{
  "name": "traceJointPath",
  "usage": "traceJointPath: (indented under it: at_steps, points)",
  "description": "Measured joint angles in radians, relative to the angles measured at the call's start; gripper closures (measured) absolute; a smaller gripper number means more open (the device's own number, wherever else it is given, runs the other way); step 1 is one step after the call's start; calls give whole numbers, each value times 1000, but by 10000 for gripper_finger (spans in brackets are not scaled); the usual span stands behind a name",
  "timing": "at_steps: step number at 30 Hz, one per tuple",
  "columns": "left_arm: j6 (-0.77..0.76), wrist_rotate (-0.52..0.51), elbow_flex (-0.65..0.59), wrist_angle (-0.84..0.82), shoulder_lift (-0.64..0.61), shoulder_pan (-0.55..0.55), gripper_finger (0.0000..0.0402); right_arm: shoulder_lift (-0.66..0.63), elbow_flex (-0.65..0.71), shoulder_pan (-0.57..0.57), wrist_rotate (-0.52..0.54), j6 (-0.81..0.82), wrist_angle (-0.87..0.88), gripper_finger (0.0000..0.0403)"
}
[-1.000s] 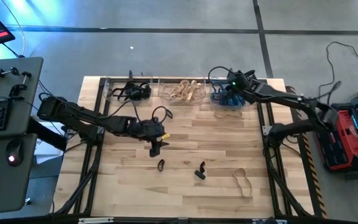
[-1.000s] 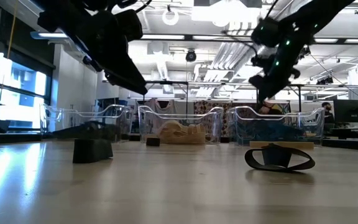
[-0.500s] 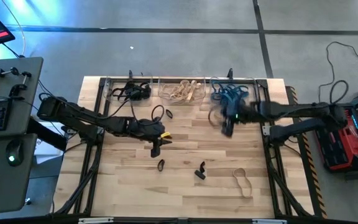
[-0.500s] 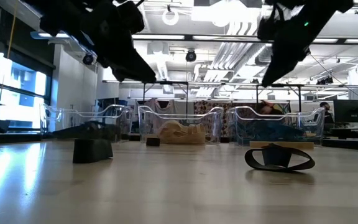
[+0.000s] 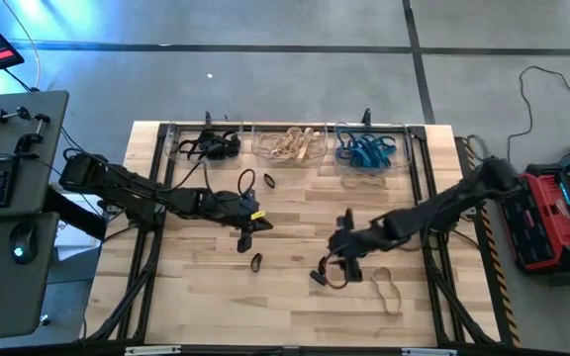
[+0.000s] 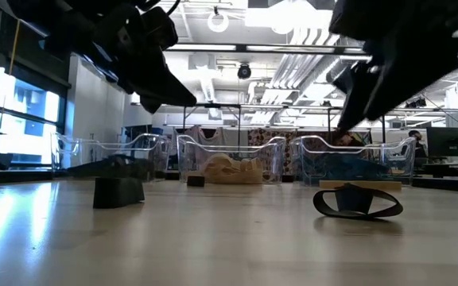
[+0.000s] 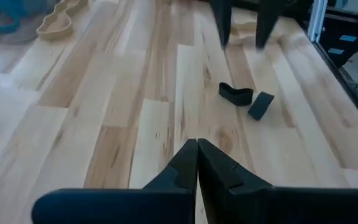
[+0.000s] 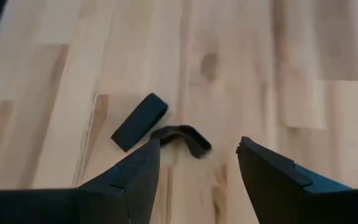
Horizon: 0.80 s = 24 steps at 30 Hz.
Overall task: Sort rubber bands into baskets
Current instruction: Put the black rubber band into the left transparent bin
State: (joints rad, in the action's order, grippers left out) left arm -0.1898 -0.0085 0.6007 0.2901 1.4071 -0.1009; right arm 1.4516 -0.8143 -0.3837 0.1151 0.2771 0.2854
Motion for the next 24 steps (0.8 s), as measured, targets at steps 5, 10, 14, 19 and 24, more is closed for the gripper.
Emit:
traceJointPath:
  at_steps: [5,10,14,19,24]
  points:
    - [0,1,0,1,0,0,399,141,0,20,-47,-15,-70,199]
    - [1,1,0,-2,0,0,399,224,0,64,-133,-49,-126,200]
    - [1,1,0,-4,0,0,399,256,0,88,-168,-58,-137,227]
    - [4,0,0,-5,0,0,399,256,0,101,-169,-68,-135,334]
    - [39,-54,0,7,0,-22,398,222,0,117,-121,-53,-149,386]
